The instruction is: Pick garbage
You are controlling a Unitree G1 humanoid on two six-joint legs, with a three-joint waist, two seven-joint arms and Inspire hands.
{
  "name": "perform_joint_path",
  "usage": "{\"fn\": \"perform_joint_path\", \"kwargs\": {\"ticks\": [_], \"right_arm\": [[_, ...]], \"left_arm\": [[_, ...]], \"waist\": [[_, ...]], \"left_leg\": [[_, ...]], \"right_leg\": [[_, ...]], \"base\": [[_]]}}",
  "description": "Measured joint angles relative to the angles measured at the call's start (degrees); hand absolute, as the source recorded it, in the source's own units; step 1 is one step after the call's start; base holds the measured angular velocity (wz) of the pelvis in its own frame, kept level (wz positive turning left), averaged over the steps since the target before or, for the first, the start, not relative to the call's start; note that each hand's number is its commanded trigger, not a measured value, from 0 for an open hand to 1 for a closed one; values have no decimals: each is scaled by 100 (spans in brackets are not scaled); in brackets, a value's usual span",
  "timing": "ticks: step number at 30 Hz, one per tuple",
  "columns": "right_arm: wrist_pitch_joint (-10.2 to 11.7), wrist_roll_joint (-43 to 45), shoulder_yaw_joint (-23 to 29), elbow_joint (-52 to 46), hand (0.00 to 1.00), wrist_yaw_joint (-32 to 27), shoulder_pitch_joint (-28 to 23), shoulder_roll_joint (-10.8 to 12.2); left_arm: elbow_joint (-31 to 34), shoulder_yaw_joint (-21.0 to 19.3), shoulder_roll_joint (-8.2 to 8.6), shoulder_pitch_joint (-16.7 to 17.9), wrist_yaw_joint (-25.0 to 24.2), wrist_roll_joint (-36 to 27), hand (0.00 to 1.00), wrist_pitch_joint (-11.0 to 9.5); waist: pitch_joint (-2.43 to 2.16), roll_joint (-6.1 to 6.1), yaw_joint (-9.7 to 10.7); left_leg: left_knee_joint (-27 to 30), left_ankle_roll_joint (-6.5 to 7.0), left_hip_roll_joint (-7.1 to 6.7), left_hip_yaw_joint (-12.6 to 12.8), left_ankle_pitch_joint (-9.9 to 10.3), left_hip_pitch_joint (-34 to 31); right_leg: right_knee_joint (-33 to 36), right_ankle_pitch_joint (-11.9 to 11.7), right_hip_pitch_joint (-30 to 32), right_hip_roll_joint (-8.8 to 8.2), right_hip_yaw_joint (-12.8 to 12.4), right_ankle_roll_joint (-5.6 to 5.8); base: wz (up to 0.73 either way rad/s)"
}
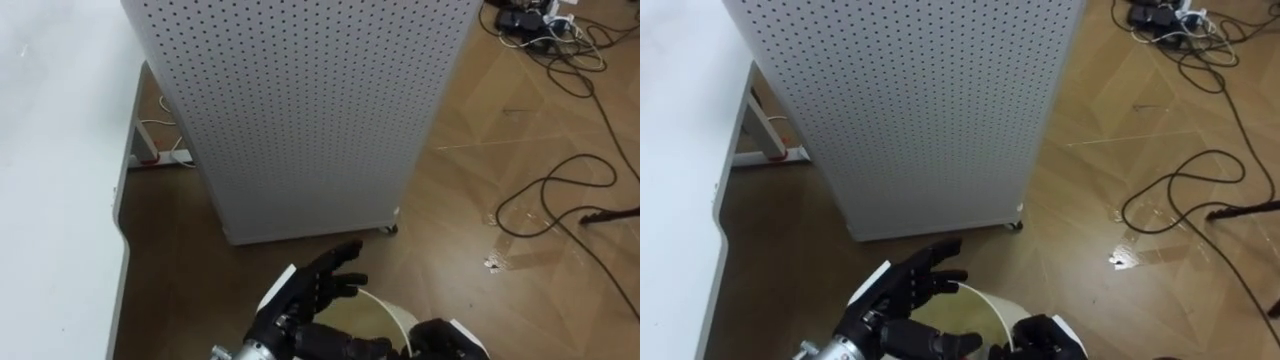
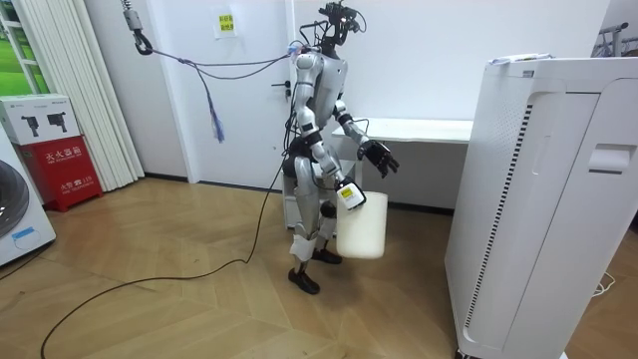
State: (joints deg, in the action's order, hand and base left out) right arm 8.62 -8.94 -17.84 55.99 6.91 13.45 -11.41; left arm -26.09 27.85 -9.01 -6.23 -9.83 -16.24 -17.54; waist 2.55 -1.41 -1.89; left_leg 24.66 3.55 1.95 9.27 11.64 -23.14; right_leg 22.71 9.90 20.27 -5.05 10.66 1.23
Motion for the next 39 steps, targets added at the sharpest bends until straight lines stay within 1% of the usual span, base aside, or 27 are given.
{"fn": "perform_joint_path", "kwargs": {"ticks": [2, 5, 8, 13, 15, 20, 23, 25, 26, 27, 28, 29, 30, 32, 35, 36, 37, 39], "right_arm": [[0, 6, -3, 50, 100, 41, -3, -44], [0, 12, -8, 140, 100, 132, -3, -46], [0, 12, -8, 184, 100, 149, -4, -48], [0, 8, 2, 181, 100, 136, -6, -51], [0, -8, -1, 173, 100, 131, -9, -50], [11, -29, -2, 81, 100, 45, -46, -75], [48, -36, 4, -119, 100, 14, -161, -131], [84, -35, 9, -240, 100, 19, -311, -191], [121, -35, 9, -267, 100, 25, -366, -212], [176, -35, 18, -304, 100, 26, -465, -241], [197, -31, 66, -376, 100, 33, -595, -247], [197, -27, 90, -424, 100, 33, -662, -245], [200, -25, 124, -515, 100, 30, -804, -247], [200, -25, 127, -516, 100, 31, -901, -248], [200, -26, 133, -643, 100, 32, -1025, -254], [199, -23, 139, -792, 100, 31, -1127, -261], [201, -19, 142, -877, 100, 33, -1191, -261], [201, -11, 141, -881, 100, 29, -1265, -256]], "left_arm": [[-55, 45, 0, 5, -93, 1, 0, 0], [-94, 70, -19, 57, -221, 2, 0, 4], [-95, 168, -72, 100, -258, 1, 0, 14], [-93, 158, -75, 116, -443, 3, 0, 108], [-69, 147, -75, 116, -443, 6, 0, 108], [269, 140, -97, 117, -443, 19, 0, 107], [561, -110, -124, 157, -400, 295, 0, 97], [877, -362, -126, 289, -224, 599, 0, 82], [970, -419, -133, 333, -172, 689, 0, 77], [1180, -541, -177, 440, -69, 845, 0, 65], [1454, -663, -191, 569, 25, 1065, 0, 62], [1592, -737, -201, 637, 57, 1193, 0, 51], [1761, -849, -228, 740, 141, 1374, 0, -27], [1922, -919, -257, 826, 341, 1515, 0, -52], [2404, -985, -323, 913, 646, 1740, 0, -57], [2623, -998, -340, 939, 776, 1868, 0, -100], [2802, -1008, -355, 971, 945, 1986, 0, -144], [2936, -1031, -365, 970, 1158, 2177, 0, -207]], "waist": [[0, 0, 3], [-1, 13, 3], [-7, 27, 1], [-42, 85, -2], [-45, 88, 1], [-57, 104, -12], [-63, 105, -10], [-95, 114, -9], [-106, 120, -5], [-111, 117, -5], [-144, 103, -6], [-158, 95, -4], [-183, 91, -2], [-194, 90, 14], [-207, 70, 42], [-220, 58, 36], [-221, 55, 43], [-220, 51, 52]], "left_leg": [[-17, 0, 3, 1, 0, 50], [-45, -8, 11, 12, -5, 88], [-49, -16, 19, 15, -10, 97], [-99, -30, 10, 19, -19, 187], [-120, -39, 1, 17, -27, 274], [-149, -42, 3, 7, -28, 375], [-310, -57, -25, 5, -39, 571], [-401, -68, -44, 6, -48, 782], [-417, -71, -48, -3, -49, 820], [-462, -74, -54, -6, -51, 921], [-547, -83, -63, -5, -57, 1008], [-583, -89, -67, -1, -61, 1054], [-648, -97, -76, 1, -67, 1154], [-742, -103, -89, -4, -70, 1359], [-837, -109, -101, -17, -74, 1581], [-853, -110, -108, -33, -74, 1635], [-909, -118, -119, -45, -79, 1742], [-969, -118, -132, -63, -79, 1924]], "right_leg": [[-6, -2, -47, 6, 0, -3], [-11, -6, -76, 15, -4, -9], [-12, -10, -82, 22, -3, -17], [-23, -13, -142, 22, -18, -21], [-33, -12, -209, 21, -50, -21], [-131, -13, -350, 37, -47, -21], [-227, -16, -529, 34, -17, -26], [-356, -15, -744, 32, 22, -24], [-403, -15, -802, 35, 39, -23], [-440, -15, -900, 37, 49, -23], [-514, -15, -981, 40, 48, -22], [-530, -15, -1010, 40, 44, -21], [-553, -15, -1088, 40, 38, -21], [-621, -10, -1279, 44, 38, -13], [-745, -5, -1530, 53, 53, -5], [-805, -5, -1612, 55, 62, -3], [-860, -9, -1720, 59, 64, 5], [-960, -14, -1928, 67, 63, 15]], "base": [[0], [0], [0], [0], [0], [0], [0], [0], [5], [4], [0], [0], [-4], [-2], [2], [6], [6], [4]]}}
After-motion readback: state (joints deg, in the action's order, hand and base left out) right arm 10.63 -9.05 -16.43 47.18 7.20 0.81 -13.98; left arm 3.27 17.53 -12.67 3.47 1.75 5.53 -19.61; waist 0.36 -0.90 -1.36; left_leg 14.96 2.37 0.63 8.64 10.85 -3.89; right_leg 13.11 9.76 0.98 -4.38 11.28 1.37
